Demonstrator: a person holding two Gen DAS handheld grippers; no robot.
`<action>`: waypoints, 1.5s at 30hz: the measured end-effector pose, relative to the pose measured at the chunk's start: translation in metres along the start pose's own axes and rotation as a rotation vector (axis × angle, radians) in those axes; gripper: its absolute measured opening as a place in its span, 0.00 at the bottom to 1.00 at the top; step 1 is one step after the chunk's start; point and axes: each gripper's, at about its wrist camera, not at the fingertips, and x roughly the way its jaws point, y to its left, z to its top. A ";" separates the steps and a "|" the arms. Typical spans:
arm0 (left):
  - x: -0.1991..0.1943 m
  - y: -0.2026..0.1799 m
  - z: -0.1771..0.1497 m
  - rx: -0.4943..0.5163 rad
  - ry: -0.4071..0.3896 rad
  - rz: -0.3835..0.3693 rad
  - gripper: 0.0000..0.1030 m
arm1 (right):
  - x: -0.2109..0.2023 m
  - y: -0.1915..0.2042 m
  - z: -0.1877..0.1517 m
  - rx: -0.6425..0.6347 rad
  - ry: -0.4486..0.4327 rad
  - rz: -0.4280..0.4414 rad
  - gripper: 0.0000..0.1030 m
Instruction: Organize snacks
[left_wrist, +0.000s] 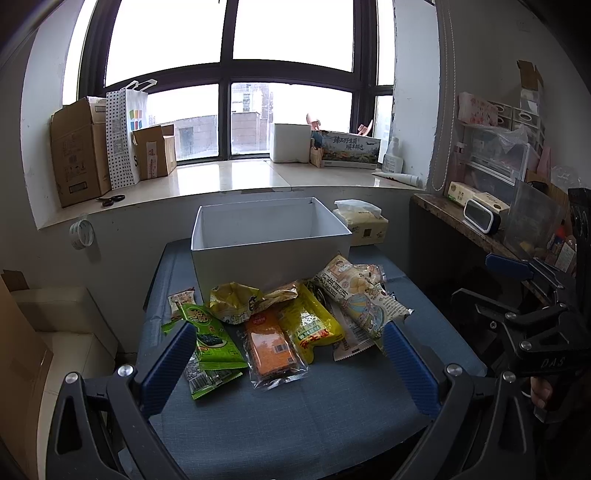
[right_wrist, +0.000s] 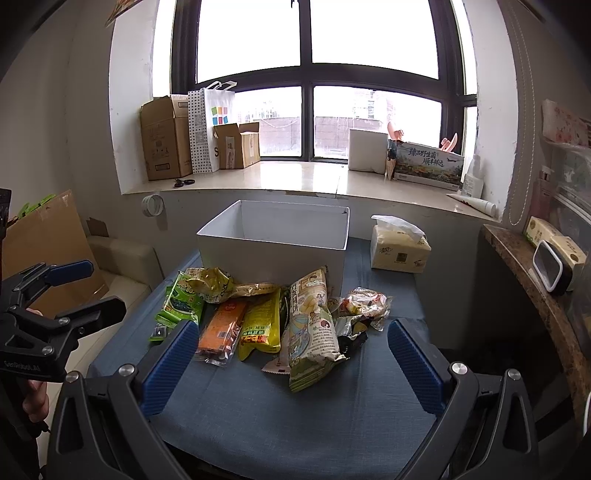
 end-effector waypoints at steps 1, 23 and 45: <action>0.000 0.000 0.000 0.000 0.000 0.000 1.00 | 0.000 0.000 0.000 -0.001 0.003 -0.002 1.00; -0.001 0.002 0.001 0.001 -0.003 -0.003 1.00 | -0.001 0.000 0.002 -0.001 -0.003 -0.001 1.00; -0.001 0.001 0.000 0.007 -0.001 -0.004 1.00 | -0.001 0.000 0.002 0.002 -0.006 0.000 1.00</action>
